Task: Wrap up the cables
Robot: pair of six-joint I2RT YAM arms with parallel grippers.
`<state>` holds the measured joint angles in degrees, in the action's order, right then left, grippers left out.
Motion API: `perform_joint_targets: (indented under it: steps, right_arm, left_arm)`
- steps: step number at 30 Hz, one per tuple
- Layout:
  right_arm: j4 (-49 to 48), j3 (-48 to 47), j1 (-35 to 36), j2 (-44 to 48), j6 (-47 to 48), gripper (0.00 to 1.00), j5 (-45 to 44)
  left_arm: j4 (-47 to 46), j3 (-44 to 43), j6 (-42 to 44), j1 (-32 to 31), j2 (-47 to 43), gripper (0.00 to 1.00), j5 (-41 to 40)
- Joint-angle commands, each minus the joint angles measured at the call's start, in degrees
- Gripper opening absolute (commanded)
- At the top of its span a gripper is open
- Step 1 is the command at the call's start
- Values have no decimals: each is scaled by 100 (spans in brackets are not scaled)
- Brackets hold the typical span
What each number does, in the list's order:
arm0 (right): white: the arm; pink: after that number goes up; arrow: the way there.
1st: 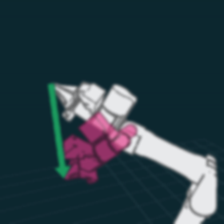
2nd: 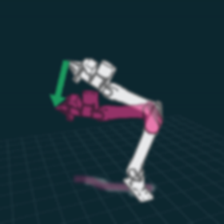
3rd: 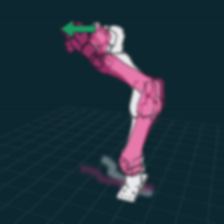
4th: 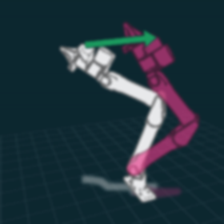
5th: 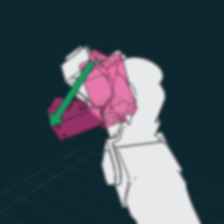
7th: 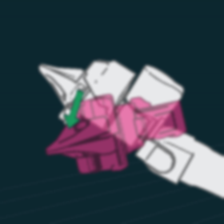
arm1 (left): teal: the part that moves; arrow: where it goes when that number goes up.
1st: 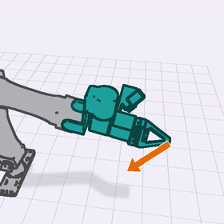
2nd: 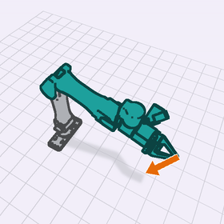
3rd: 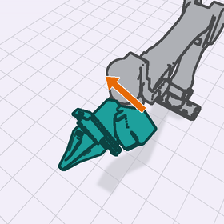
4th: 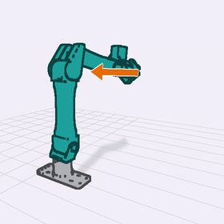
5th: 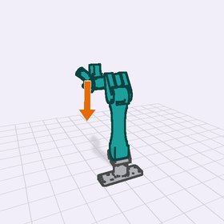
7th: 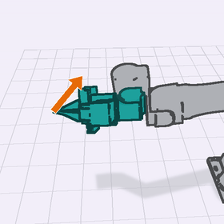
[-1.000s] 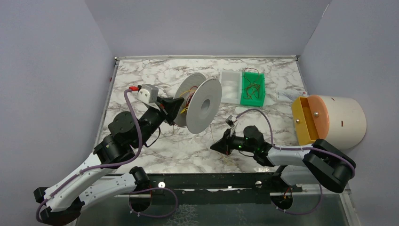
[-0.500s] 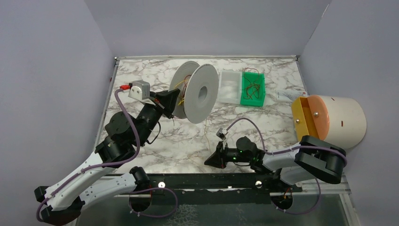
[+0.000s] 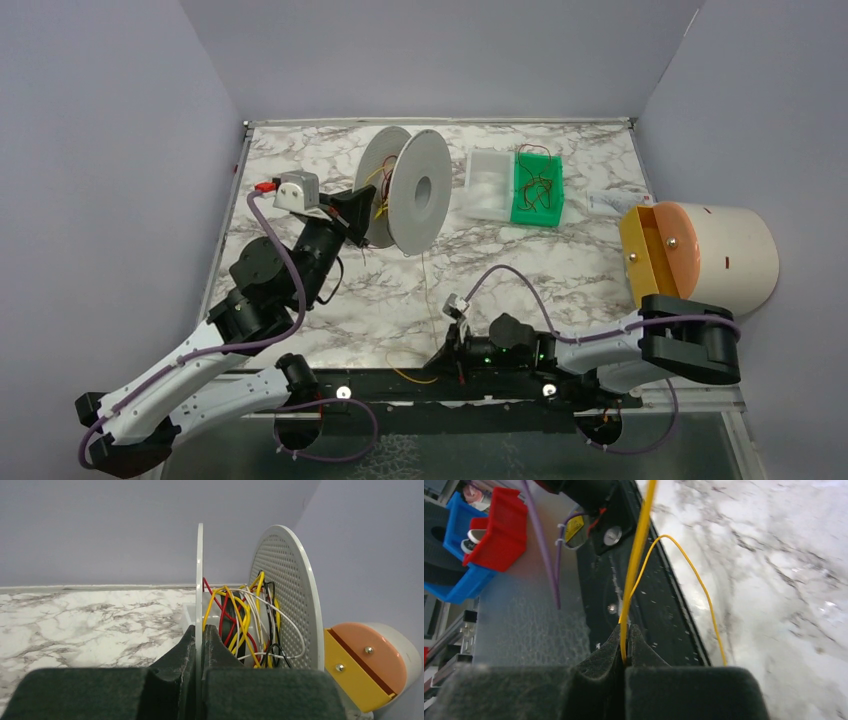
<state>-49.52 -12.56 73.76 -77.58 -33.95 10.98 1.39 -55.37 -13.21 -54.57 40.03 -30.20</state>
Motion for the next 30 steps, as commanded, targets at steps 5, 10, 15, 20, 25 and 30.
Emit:
perform_joint_targets:
  steps: [5,10,15,20,25,30]
  right_arm:
    - [2169,-1329,1391,207,413,1,-1796]
    - [3624,-2457,2256,186,768,1,-2858]
    - [4930,-3456,2656,333,963,1,-3406]
    - [6067,-4278,2681,541,1153,1,-3798]
    - [6995,-5056,2680,700,1508,1,-4456]
    - [7568,-5637,2665,759,2233,1,-5128]
  left_arm:
    - [-324,-133,116,-19,324,0,-1130]
    - [75,-145,221,-19,740,0,-1557]
    - [449,-92,301,-17,1015,0,-1770]
    - [642,307,132,-19,988,0,-1671]
    - [1359,192,30,-19,1286,0,-1548]
    - [1775,182,-33,-21,1524,0,-1288]
